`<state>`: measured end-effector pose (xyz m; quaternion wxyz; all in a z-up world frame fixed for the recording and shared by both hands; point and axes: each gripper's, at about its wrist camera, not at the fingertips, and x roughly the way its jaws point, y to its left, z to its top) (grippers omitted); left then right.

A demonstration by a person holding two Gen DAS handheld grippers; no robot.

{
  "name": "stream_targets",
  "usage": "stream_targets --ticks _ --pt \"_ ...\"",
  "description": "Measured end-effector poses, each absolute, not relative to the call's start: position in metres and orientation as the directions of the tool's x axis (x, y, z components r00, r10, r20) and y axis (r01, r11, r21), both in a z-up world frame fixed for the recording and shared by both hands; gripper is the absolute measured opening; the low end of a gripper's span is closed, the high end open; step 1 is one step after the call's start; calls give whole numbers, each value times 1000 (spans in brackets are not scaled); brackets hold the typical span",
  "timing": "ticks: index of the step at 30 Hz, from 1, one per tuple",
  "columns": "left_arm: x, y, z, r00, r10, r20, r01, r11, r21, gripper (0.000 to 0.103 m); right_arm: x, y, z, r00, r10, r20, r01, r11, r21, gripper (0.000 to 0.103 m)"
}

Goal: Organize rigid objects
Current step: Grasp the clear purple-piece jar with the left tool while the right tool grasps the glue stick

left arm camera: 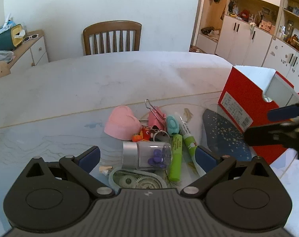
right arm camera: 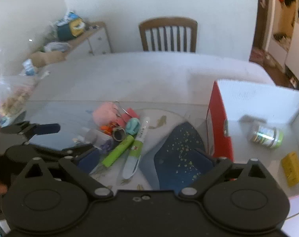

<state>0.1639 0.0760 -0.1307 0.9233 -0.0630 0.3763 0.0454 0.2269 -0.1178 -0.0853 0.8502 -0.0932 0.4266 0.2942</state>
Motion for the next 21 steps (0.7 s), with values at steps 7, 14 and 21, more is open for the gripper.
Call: stream_targets --ticks 7,14,21 --pt "179 75 -145 695 33 -718 -136 987 -87 103 257 -92 -117 437 344 -831 -544 837 61 84" --pt "188 80 -156 679 39 -733 -155 984 -92 102 275 -73 -135 387 316 -866 -548 834 60 74" --pt "193 86 -164 668 48 -743 -174 980 -92 102 283 -61 -149 337 281 -899 -549 834 55 58"
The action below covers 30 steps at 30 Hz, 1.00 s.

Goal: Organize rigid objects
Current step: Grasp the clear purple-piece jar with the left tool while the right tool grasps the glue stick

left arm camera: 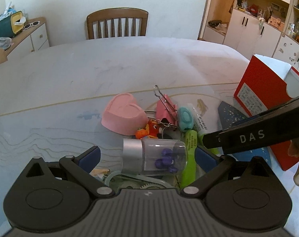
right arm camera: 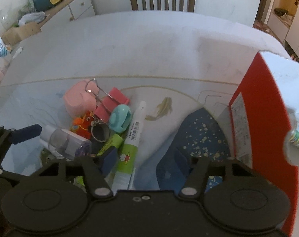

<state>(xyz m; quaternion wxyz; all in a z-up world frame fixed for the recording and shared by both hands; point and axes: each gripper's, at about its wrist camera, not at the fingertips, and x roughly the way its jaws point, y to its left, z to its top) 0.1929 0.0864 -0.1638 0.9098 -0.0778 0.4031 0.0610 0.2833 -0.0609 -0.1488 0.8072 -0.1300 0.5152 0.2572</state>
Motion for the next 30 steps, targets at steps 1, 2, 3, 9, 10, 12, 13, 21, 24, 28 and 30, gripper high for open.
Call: stream_targets --ticks 1,2,3,9,10,12,13,21,24,28,30 --pt "193 87 -164 670 51 -741 -175 980 -91 101 284 -60 -150 334 275 -901 -549 834 51 57" --pt "194 87 -165 671 53 -740 -176 980 -89 101 284 -59 -151 331 273 -903 -551 833 50 56" --pt "194 87 -165 672 56 -739 -177 980 -86 101 285 -58 -152 329 274 -904 -551 833 52 55" --pt "198 82 -170 659 64 -750 -169 984 -64 90 286 -49 -158 322 251 -913 -561 827 29 44" --pt "198 81 -170 656 64 -752 -166 984 -61 90 285 -48 -158 329 247 -911 -563 826 20 43" --pt "198 80 -172 656 59 -752 -163 984 -65 90 284 -46 -157 337 242 -910 -567 824 9 40" --pt "197 80 -172 657 59 -752 -162 985 -64 87 284 -46 -158 340 240 -909 -567 823 5 39" --pt "199 76 -172 654 60 -754 -146 988 -48 74 281 -45 -158 363 219 -906 -577 816 -34 17" --pt "200 76 -172 653 53 -756 -141 989 -52 73 283 -46 -157 365 217 -905 -575 817 -37 16" --pt "200 79 -171 649 44 -760 -143 988 -65 73 281 -54 -152 376 228 -898 -560 828 -24 16" --pt "200 81 -168 653 39 -757 -143 987 -72 73 279 -57 -148 373 239 -897 -553 833 -8 16"
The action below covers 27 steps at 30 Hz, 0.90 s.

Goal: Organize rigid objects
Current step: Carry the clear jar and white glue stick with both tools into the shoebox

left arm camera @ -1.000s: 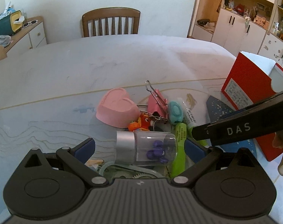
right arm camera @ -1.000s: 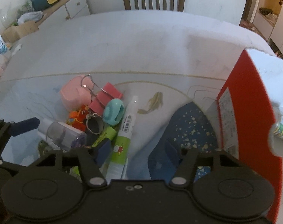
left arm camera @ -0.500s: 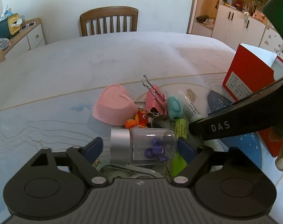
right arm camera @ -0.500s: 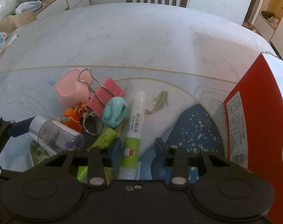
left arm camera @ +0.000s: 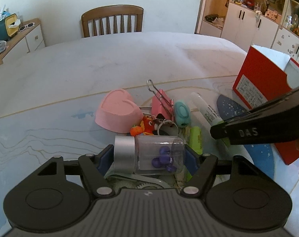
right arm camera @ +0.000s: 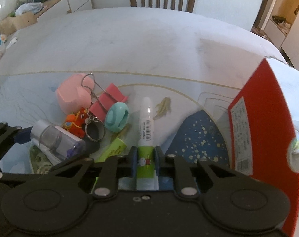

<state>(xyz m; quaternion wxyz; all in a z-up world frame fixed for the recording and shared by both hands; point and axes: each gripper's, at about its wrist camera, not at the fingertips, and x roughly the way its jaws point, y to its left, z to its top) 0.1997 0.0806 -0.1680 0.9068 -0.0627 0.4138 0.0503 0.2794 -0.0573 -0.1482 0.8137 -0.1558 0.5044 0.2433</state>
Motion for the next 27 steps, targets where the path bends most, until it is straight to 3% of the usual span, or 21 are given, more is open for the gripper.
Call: stream_targets --ticks 27 --pt "199 30 -56 721 -36 -692 -51 993 -105 73 249 -126 -39 468 343 -814 -480 873 92 16"
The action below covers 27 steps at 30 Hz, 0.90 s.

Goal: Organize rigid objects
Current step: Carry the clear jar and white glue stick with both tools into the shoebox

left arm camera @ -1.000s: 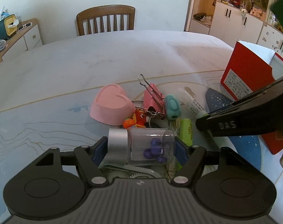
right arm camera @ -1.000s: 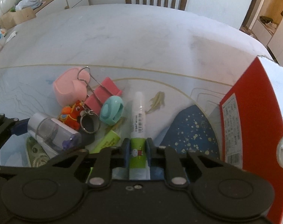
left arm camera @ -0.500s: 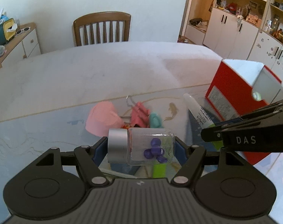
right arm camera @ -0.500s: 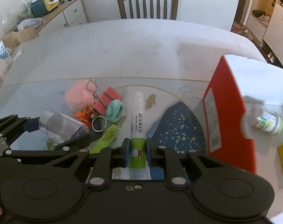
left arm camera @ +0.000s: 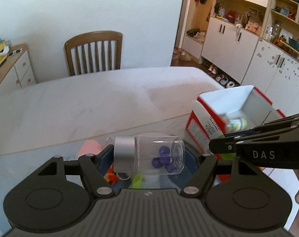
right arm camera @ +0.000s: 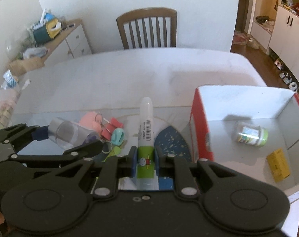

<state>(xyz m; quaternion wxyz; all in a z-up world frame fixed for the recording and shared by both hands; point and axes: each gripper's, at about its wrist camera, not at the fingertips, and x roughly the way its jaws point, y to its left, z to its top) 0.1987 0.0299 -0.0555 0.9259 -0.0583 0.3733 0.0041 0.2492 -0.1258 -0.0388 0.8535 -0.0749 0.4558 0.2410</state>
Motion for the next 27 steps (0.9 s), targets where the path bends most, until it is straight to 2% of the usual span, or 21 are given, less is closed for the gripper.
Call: stream_targets --ticks 10,27 --pt "208 -14 -24 752 -95 -652 26 993 -114 73 253 -178 -10 502 350 -791 -454 885 104 16" --pt "253 -110 -21 732 -122 -670 72 992 -102 73 295 -282 -3 537 333 -775 -403 908 111 16"
